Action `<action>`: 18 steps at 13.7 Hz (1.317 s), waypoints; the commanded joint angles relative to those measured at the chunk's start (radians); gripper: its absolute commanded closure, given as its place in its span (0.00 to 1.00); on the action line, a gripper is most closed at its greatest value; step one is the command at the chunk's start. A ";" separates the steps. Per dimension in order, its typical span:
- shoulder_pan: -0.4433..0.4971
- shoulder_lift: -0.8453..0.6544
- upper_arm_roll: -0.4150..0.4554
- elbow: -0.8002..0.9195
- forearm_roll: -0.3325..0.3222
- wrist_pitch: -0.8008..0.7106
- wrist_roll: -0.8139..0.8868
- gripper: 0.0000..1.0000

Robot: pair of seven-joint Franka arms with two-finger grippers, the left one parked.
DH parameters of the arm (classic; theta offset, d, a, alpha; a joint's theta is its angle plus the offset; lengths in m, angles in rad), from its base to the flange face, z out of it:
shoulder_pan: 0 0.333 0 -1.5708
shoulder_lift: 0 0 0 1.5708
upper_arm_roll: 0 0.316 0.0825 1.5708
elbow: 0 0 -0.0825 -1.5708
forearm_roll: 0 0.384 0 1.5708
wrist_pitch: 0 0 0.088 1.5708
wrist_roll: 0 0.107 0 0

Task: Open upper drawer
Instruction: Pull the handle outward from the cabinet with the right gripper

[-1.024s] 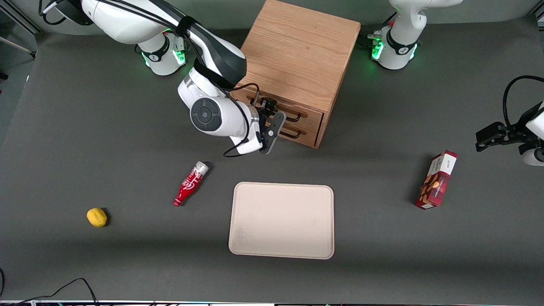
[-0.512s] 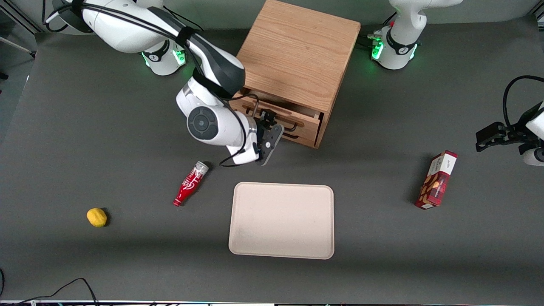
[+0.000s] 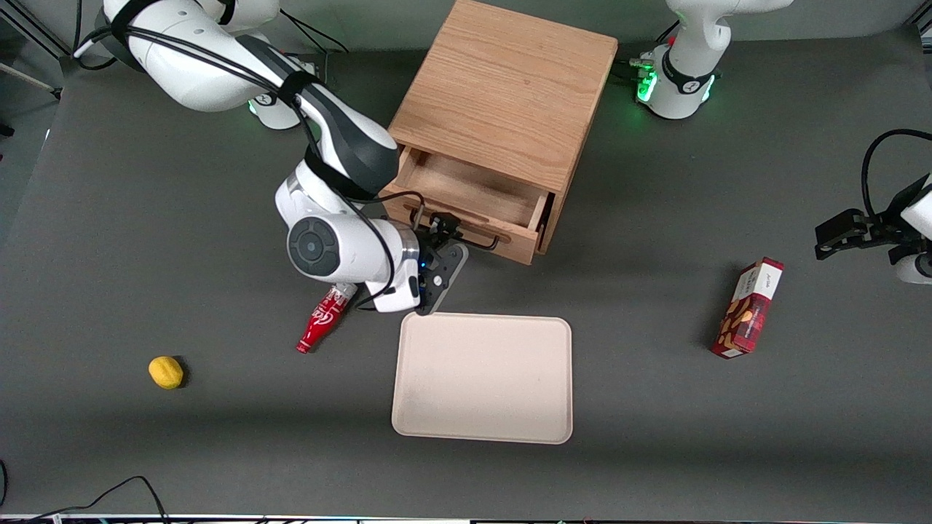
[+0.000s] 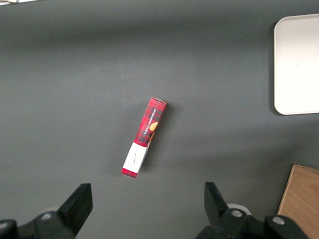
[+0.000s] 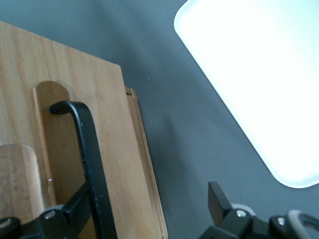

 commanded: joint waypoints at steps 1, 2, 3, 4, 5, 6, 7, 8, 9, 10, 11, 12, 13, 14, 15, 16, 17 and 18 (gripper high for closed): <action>0.009 0.052 -0.018 0.084 -0.025 -0.029 0.017 0.00; 0.011 0.057 -0.022 0.087 -0.025 -0.027 0.017 0.00; 0.011 0.058 -0.024 0.096 -0.025 -0.027 0.017 0.00; 0.009 0.064 -0.024 0.102 -0.026 -0.027 0.016 0.00; 0.009 0.081 -0.024 0.124 -0.029 -0.027 0.016 0.00; 0.009 0.099 -0.024 0.151 -0.042 -0.027 0.016 0.00; 0.009 0.118 -0.024 0.179 -0.043 -0.027 0.016 0.00; 0.012 0.135 -0.038 0.205 -0.043 -0.027 0.016 0.00; 0.017 0.143 -0.051 0.223 -0.042 -0.027 0.014 0.00; 0.018 0.144 -0.058 0.228 -0.042 -0.027 0.014 0.00; 0.015 0.147 -0.061 0.233 -0.042 -0.027 0.009 0.00; 0.015 0.149 -0.067 0.236 -0.042 -0.027 0.009 0.00; 0.012 0.149 -0.068 0.239 -0.043 -0.027 0.009 0.00; 0.012 0.150 -0.081 0.248 -0.042 -0.027 0.008 0.00; 0.014 0.158 -0.088 0.254 -0.042 -0.027 0.008 0.00; 0.011 0.166 -0.090 0.269 -0.043 -0.027 -0.010 0.00; 0.009 0.173 -0.102 0.286 -0.042 -0.031 -0.027 0.00; 0.009 0.175 -0.110 0.297 -0.042 -0.031 -0.032 0.00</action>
